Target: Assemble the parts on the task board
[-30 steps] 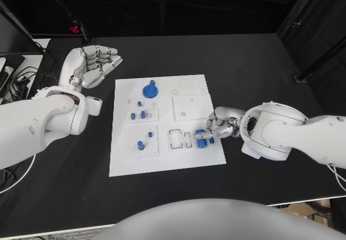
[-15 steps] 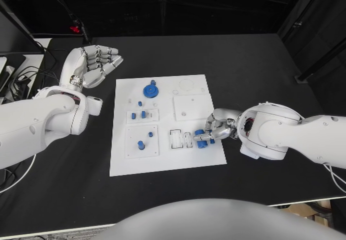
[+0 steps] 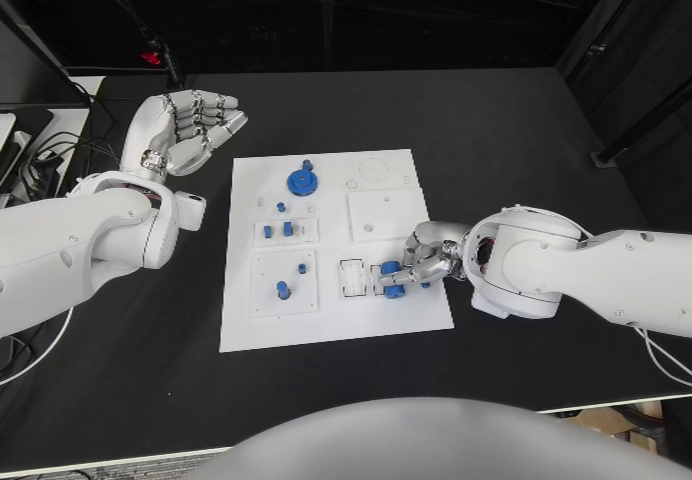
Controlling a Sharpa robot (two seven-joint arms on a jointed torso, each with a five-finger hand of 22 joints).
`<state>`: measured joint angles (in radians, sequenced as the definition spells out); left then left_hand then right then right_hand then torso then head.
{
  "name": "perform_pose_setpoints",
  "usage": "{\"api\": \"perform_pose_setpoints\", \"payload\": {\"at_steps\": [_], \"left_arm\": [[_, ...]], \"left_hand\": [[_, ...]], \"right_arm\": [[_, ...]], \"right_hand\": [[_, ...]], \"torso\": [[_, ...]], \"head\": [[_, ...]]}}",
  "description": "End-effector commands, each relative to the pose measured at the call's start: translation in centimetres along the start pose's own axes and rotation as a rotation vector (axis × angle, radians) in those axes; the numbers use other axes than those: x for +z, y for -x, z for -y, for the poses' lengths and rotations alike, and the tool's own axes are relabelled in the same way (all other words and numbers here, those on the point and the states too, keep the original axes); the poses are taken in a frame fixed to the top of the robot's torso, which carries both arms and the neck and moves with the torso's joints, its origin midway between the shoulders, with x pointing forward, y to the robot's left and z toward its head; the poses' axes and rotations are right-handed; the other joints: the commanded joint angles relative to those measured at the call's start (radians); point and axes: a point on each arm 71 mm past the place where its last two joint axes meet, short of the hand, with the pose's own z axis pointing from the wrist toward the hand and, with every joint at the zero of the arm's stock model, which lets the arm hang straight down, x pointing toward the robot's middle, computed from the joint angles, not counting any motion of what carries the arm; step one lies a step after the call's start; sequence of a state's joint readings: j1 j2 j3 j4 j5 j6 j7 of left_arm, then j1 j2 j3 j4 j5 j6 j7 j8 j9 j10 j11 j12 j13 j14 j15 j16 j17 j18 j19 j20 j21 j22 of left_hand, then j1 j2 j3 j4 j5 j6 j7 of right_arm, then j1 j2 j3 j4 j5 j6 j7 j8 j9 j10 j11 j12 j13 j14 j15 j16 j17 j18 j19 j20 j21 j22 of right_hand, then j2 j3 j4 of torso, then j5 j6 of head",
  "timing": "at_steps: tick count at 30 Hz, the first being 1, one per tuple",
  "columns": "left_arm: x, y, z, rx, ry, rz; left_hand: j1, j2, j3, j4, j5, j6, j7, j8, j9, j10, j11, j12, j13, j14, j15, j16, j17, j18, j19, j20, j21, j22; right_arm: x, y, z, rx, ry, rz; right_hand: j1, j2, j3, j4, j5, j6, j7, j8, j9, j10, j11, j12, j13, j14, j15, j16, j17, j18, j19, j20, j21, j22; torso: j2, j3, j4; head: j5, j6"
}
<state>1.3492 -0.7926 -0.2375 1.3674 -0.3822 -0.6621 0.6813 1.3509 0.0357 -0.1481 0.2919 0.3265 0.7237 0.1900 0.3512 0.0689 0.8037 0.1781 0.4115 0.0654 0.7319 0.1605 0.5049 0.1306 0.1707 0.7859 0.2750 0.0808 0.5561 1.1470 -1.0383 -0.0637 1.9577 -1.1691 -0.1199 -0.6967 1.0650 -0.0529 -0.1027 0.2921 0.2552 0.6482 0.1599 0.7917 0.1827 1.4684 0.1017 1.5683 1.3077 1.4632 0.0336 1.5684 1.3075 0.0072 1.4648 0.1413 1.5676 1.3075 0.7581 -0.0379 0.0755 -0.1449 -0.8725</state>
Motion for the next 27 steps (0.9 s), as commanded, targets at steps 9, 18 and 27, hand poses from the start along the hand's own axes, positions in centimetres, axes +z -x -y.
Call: {"api": "perform_pose_setpoints", "payload": {"at_steps": [9, 18, 27], "left_arm": [[0.09, -0.14, 0.44, -0.010, -0.041, -0.006], [0.06, -0.10, 0.43, -0.009, -0.041, -0.006], [0.07, -0.10, 0.41, -0.009, -0.040, -0.006]], "left_hand": [[0.002, 0.012, -0.005, 0.000, 0.005, -0.007, 0.033, 0.006, -0.001, -0.005, 0.001, 0.004, -0.001, -0.007, -0.001, 0.006, -0.001, 0.010, 0.008, 0.001, -0.007, -0.001], [0.002, 0.012, -0.005, 0.000, 0.005, -0.007, 0.033, 0.006, -0.001, -0.005, 0.001, 0.004, -0.001, -0.007, -0.001, 0.006, -0.001, 0.010, 0.008, 0.001, -0.007, -0.001], [0.002, 0.012, -0.005, 0.000, 0.005, -0.007, 0.033, 0.006, -0.001, -0.005, 0.001, 0.004, -0.001, -0.007, -0.001, 0.006, -0.001, 0.010, 0.008, 0.001, -0.007, -0.001]], "right_arm": [[0.91, -0.46, 0.00, -0.049, -0.057, -0.049], [1.17, -0.65, -0.14, -0.037, -0.046, -0.043], [1.00, -0.55, -0.48, 0.009, 0.006, -0.007]], "right_hand": [[0.037, 0.075, -0.004, -0.002, -0.114, 0.033, -0.001, -0.037, -0.016, 0.102, -0.008, 0.003, 0.263, 0.108, -0.006, 0.002, 0.263, -0.007, 0.106, -0.004, 0.003, 0.263], [0.097, 0.090, -0.008, -0.012, -0.093, 0.047, -0.002, -0.059, -0.025, 0.102, -0.009, 0.003, 0.263, 0.108, -0.005, 0.002, 0.263, -0.007, 0.106, -0.004, 0.003, 0.263], [0.298, 0.103, 0.068, -0.105, -0.053, 0.080, -0.006, -0.115, -0.049, 0.102, -0.012, 0.003, 0.263, 0.108, -0.003, 0.002, 0.263, -0.007, 0.106, -0.002, 0.003, 0.263]], "torso": [[0.001, 0.0002, 0.0017], [0.001, 0.0001, 0.0010], [0.000, -0.0003, 0.0014]], "head": [[-0.008, 0.000], [-0.004, 0.000], [-0.006, 0.000]]}}
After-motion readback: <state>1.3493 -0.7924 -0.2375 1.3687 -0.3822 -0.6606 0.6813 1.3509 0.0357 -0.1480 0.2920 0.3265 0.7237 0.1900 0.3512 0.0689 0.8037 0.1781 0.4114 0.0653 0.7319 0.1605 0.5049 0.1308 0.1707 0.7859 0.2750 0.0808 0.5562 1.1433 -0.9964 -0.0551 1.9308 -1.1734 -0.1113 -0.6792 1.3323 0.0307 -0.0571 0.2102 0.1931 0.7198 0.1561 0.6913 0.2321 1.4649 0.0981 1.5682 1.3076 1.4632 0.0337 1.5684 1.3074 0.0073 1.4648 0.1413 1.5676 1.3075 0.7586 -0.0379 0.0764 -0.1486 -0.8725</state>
